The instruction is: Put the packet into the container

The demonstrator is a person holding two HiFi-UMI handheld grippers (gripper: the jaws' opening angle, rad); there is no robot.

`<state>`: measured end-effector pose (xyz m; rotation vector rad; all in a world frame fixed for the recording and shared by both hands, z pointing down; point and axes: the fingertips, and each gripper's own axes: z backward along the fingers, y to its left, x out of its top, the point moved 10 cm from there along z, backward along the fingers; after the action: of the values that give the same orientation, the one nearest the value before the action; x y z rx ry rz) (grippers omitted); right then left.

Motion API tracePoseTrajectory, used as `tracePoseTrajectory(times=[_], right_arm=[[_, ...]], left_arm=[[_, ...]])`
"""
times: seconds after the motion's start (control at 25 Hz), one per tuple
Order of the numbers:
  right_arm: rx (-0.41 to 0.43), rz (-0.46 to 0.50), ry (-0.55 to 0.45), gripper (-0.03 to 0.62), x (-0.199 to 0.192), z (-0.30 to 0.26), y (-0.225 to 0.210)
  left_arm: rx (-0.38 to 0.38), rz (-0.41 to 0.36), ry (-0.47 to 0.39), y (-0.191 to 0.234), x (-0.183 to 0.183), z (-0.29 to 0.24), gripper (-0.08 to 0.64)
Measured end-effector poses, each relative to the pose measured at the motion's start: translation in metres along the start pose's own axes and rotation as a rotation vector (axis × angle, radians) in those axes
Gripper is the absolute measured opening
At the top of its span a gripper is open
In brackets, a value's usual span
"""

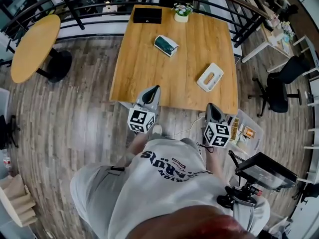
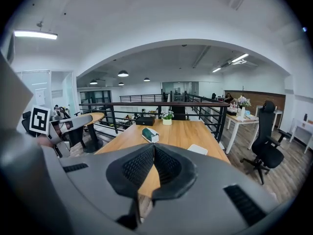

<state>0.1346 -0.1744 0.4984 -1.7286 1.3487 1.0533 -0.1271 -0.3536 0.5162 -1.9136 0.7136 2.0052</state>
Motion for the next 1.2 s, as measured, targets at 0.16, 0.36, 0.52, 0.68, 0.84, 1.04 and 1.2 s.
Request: tracePoseTrajectory(times=[0.16,0.36,0.52,0.68,0.84,1.04,1.2], right_arm=[[0.030,0.030,0.012,0.009,0.010,-0.019,0.006],[0.072,0.084,0.004,0.009,0.026,-0.034,0.018],[0.138,0.096,-0.022,0.009,0.036,-0.046,0.014],[0.187,0.089,-0.047,0.009,0.036,-0.058,0.014],[0.220,0.080,-0.077,0.009,0.047,-0.065,0.007],[0.229,0.070,-0.119,0.009,0.054,-0.065,0.000],[0.219,0.057,-0.113,0.009,0.050,-0.071,-0.011]], left_arm=[[0.004,0.009,0.000,0.008,-0.004,-0.003,0.005],[0.040,0.024,0.009,0.014,-0.002,0.000,0.005],[0.040,0.003,0.001,0.003,0.004,-0.007,0.005],[0.054,-0.032,0.009,-0.004,0.006,-0.007,0.005],[0.060,-0.040,0.032,-0.012,0.014,-0.010,0.005],[0.019,-0.075,0.060,-0.019,0.024,-0.015,0.005],[0.066,-0.133,0.023,-0.016,0.025,-0.029,0.250]])
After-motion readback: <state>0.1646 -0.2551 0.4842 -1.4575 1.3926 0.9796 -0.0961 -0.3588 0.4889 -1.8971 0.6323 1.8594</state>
